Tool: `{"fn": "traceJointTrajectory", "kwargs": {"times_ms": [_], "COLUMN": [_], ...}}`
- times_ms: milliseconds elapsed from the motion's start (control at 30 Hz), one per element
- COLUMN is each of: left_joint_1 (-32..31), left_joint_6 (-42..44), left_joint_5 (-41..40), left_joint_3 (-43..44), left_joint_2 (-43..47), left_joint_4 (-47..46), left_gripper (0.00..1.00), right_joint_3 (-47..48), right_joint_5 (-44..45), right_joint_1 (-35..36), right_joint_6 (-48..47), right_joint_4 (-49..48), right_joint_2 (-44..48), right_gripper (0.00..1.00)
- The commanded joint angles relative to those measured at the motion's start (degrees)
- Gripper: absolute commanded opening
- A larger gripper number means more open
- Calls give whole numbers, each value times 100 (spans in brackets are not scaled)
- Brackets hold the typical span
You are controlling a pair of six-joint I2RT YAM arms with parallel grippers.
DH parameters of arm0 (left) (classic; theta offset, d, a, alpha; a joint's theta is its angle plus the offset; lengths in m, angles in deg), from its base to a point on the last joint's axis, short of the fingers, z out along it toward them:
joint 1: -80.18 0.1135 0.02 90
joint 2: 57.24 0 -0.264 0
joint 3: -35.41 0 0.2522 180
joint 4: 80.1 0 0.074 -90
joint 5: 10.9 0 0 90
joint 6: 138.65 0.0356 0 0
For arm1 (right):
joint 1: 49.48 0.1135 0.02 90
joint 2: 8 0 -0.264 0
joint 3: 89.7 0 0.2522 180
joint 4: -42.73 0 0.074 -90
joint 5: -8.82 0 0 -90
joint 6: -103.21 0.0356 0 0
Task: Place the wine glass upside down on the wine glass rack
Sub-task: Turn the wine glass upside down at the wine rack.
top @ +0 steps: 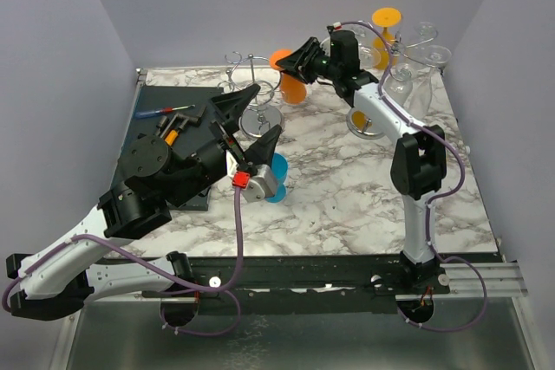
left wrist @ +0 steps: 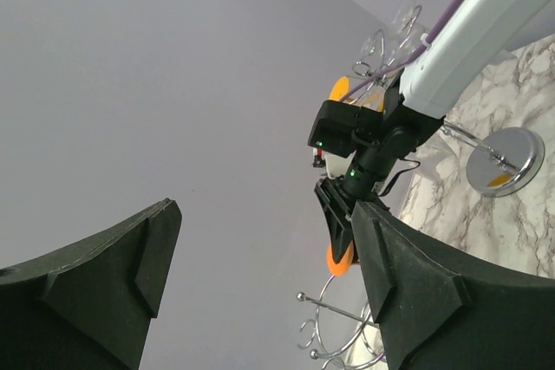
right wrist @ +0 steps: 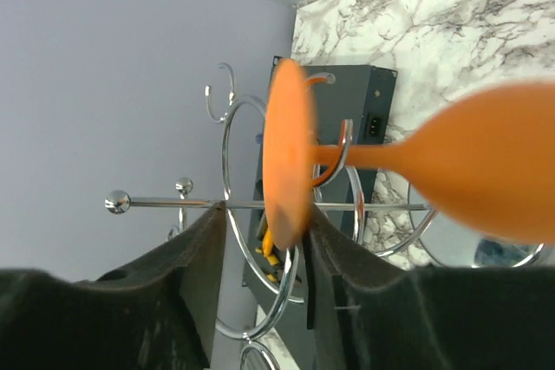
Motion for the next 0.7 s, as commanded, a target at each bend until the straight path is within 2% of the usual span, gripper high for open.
{"fn": "traceJointTrajectory", "kwargs": {"times_ms": [0, 67, 133, 400, 667], "left_joint_1": [22, 23, 22, 26, 22], "left_joint_6": [105, 130, 135, 159, 82], "left_joint_5": [140, 154, 169, 193, 213], "left_joint_3": [-46, -32, -14, 25, 67], "left_joint_2": [84, 72, 67, 10, -30], "left_joint_4": [19, 18, 17, 8, 8], "left_gripper": [88, 88, 88, 88, 88], "right_joint_3": [260, 356, 389, 176, -510], "right_joint_5": [-84, -83, -100, -30, 212], "right_joint_1": [43, 33, 44, 119, 307], "right_joint_6": [-104, -146, -187, -402, -587], "right_joint_4": [80, 164, 230, 472, 644], "right_joint_2": [319, 344, 389, 849, 1330], "right_gripper": [51, 61, 65, 67, 73]}}
